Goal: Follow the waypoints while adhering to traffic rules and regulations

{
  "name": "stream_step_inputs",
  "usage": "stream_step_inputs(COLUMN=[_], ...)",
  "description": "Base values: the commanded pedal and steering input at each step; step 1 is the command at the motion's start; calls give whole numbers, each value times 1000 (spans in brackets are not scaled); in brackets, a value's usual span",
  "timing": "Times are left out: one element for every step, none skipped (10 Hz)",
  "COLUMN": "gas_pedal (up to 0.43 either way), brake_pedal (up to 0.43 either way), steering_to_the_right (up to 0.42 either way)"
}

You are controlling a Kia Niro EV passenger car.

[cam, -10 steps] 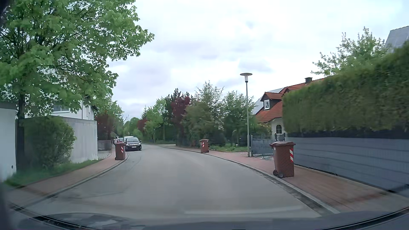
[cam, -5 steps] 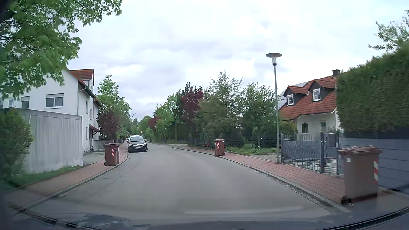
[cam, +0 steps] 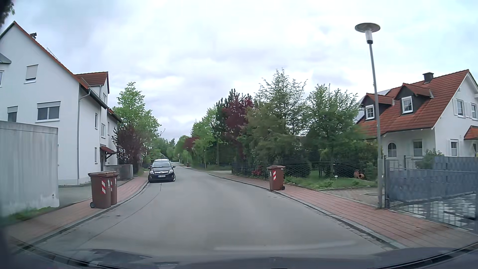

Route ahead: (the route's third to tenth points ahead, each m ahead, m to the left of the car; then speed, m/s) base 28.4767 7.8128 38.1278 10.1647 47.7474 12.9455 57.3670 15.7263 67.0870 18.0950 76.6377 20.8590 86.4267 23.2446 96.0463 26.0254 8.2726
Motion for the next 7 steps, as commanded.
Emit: stream_step_inputs(gas_pedal=[189,189,189,189,189,189,197], brake_pedal=[6,6,12,6,6,6,6], steering_to_the_right=[-60,-62,-64,-64,-64,-64,-64])
